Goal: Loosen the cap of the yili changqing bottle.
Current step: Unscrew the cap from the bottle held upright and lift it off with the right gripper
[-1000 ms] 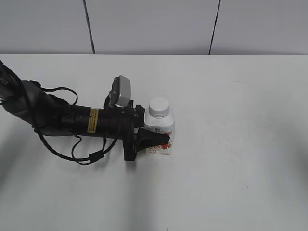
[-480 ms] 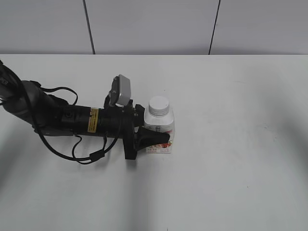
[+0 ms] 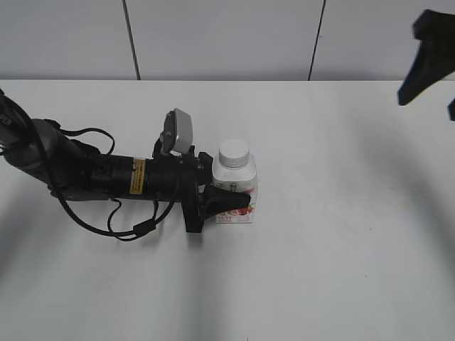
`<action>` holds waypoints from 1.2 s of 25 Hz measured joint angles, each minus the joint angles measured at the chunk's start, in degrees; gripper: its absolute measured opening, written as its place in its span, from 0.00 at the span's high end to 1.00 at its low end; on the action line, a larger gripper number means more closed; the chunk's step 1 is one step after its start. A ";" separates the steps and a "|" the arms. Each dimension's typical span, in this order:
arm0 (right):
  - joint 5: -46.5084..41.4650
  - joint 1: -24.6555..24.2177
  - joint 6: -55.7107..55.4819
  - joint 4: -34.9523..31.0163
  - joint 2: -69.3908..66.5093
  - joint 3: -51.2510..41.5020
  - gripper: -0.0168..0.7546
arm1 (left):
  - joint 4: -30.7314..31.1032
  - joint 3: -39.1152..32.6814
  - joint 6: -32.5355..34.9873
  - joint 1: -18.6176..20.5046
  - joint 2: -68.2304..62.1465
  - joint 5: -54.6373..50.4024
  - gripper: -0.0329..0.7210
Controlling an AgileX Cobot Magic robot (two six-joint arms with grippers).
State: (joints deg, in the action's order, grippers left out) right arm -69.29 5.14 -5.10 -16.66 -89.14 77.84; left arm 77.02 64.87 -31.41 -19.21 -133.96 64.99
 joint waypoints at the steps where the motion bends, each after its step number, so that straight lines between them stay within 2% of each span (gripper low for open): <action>1: 0.00 2.19 -1.88 0.18 -1.58 1.29 0.26 | 0.00 0.00 0.00 0.00 0.00 0.00 0.46; 8: -0.18 15.25 -11.65 1.04 -14.51 14.05 0.26 | -0.02 0.00 0.00 0.00 0.00 -0.04 0.46; 15: -0.18 23.42 -16.05 1.04 -24.24 25.65 0.26 | -0.02 0.00 0.00 0.00 0.00 -0.04 0.46; 19: -0.23 25.76 -16.92 1.04 -27.88 28.41 0.26 | 0.03 0.00 0.00 0.00 0.00 -0.04 0.46; 30: -0.36 28.72 -17.84 1.75 -30.17 27.27 0.26 | 0.26 0.00 0.00 0.00 0.00 -0.07 0.46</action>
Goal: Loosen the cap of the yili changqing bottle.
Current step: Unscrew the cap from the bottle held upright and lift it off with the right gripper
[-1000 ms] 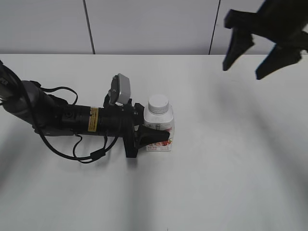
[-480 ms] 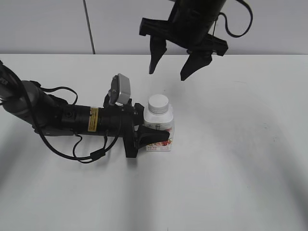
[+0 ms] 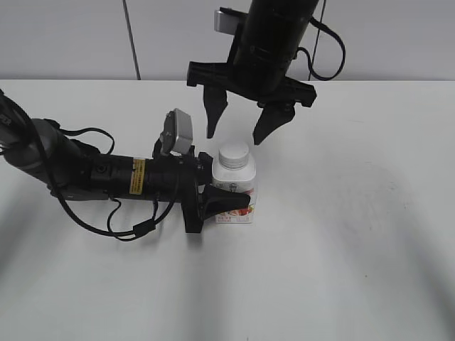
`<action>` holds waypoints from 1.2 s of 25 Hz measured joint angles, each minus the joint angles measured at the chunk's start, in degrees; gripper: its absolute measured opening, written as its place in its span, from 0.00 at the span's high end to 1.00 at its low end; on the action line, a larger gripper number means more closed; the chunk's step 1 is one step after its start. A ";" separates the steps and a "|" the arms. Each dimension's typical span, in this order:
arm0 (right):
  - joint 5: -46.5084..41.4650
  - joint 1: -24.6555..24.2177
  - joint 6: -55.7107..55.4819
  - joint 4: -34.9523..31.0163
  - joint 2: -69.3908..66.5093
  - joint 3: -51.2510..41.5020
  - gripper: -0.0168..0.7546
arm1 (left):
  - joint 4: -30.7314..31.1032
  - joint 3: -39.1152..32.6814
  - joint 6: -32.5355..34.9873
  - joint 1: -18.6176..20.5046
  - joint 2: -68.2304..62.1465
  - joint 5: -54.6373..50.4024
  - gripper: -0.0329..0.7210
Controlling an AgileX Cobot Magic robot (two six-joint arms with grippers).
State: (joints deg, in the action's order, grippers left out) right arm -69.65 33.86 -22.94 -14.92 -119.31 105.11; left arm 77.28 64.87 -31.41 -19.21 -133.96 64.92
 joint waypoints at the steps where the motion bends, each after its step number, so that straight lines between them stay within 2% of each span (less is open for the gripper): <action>1: 0.00 0.11 0.00 0.00 0.00 -0.35 0.26 | 0.02 0.00 0.00 0.00 0.00 0.00 0.46; 16: -0.06 0.62 -0.11 0.01 -3.35 -0.85 0.27 | 0.48 0.05 0.00 0.00 0.00 0.05 0.46; 24: -0.23 0.62 -0.18 0.57 -3.35 -0.85 0.45 | 0.60 0.05 0.00 0.00 0.00 0.05 0.46; 30: -0.28 0.62 4.02 0.63 -3.35 -0.85 0.46 | 0.60 0.05 0.00 0.00 0.00 0.05 0.46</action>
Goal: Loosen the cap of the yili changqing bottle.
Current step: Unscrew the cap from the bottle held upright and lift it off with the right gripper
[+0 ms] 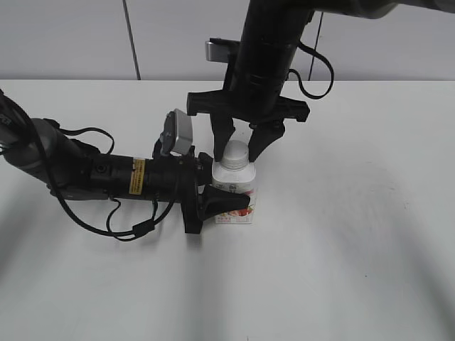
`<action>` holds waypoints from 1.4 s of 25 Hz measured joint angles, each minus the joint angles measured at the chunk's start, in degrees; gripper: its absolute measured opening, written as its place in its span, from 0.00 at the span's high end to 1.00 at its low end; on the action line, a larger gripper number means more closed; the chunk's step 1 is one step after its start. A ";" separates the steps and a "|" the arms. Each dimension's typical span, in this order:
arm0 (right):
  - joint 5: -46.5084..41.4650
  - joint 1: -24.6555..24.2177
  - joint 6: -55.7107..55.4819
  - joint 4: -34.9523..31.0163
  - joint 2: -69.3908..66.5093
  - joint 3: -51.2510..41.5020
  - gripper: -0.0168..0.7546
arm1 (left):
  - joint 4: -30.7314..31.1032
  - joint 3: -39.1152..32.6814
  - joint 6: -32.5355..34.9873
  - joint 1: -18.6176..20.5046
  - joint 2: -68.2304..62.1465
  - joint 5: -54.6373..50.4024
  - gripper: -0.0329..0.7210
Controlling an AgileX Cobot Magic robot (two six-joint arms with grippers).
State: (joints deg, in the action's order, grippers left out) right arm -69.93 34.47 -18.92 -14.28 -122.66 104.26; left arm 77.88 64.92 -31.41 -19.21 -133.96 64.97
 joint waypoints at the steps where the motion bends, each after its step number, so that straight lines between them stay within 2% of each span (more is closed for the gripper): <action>1: -0.01 0.00 1.90 0.05 0.00 0.00 0.46 | 0.00 0.00 0.00 0.00 0.00 0.00 0.46; 4: -0.06 0.00 11.47 0.11 0.00 0.00 0.46 | 0.14 0.00 0.00 0.00 0.00 0.00 0.46; 12: -0.12 0.00 45.44 0.28 0.00 0.00 0.46 | 0.68 0.00 0.10 0.06 0.00 0.05 0.46; 21: -0.58 0.00 69.68 0.10 0.00 0.00 0.46 | 2.95 0.05 0.15 0.20 0.05 0.16 0.46; 27: -0.58 0.00 83.13 -0.33 0.00 0.00 0.47 | 3.18 0.05 0.11 0.22 0.05 0.27 0.46; 35: -1.39 0.00 85.75 -0.55 0.00 1.28 0.47 | 3.23 0.05 -0.08 0.27 0.05 0.37 0.46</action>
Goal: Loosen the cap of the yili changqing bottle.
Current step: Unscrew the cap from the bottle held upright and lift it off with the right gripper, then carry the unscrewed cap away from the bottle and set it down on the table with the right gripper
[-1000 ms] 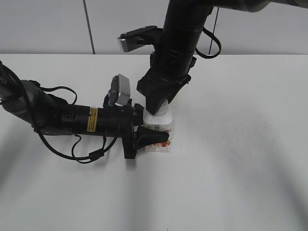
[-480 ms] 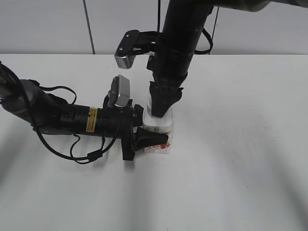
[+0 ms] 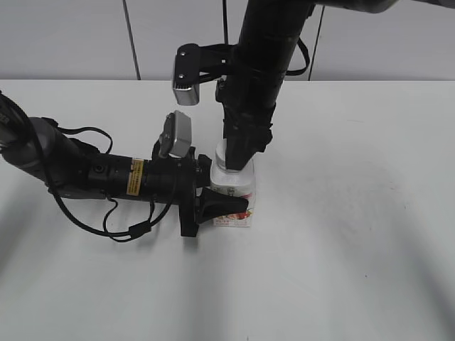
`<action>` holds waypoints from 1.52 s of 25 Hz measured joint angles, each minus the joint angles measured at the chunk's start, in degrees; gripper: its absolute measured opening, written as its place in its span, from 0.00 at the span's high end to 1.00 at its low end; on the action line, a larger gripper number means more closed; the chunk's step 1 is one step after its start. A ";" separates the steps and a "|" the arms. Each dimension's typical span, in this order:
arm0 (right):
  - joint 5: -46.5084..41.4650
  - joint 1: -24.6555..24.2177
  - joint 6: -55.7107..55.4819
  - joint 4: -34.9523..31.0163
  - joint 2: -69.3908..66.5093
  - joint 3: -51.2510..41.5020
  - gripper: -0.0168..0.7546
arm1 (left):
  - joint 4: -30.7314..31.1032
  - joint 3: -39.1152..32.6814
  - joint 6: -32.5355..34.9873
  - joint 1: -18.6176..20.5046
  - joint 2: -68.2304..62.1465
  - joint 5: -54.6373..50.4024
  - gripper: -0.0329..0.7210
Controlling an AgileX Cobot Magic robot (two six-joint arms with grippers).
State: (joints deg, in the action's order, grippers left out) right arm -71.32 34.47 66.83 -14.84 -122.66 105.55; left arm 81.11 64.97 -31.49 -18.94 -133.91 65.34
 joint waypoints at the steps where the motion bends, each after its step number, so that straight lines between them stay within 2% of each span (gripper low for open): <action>1: -0.06 0.00 0.00 -0.23 0.10 0.12 0.47 | 0.00 0.00 -0.06 0.00 0.00 0.00 0.46; 8: 0.96 0.00 -2.17 -0.47 2.65 0.47 0.48 | 1.00 0.00 0.01 0.00 0.00 0.32 0.46; 11: 0.96 0.04 -5.58 1.77 3.69 0.47 0.48 | 1.11 0.00 0.01 0.00 0.00 0.45 0.46; 18: 1.02 -0.16 -25.93 11.77 4.79 0.51 0.48 | 1.15 0.00 0.01 0.00 0.00 0.45 0.46; 21: 1.02 -1.96 -34.34 12.96 4.79 0.44 0.48 | 1.27 0.00 0.01 0.00 0.00 0.45 0.46; 30: 1.54 -15.07 -46.04 4.94 5.56 -8.07 0.48 | 1.38 0.00 0.01 0.00 0.00 0.50 0.46; 38: 16.00 -23.37 -49.59 1.34 9.58 -26.00 0.48 | 1.43 0.00 0.01 0.00 0.00 0.55 0.47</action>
State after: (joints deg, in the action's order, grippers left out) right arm -55.32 11.10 17.23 -13.50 -113.09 79.54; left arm 82.54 64.97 -31.48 -18.94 -133.91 65.89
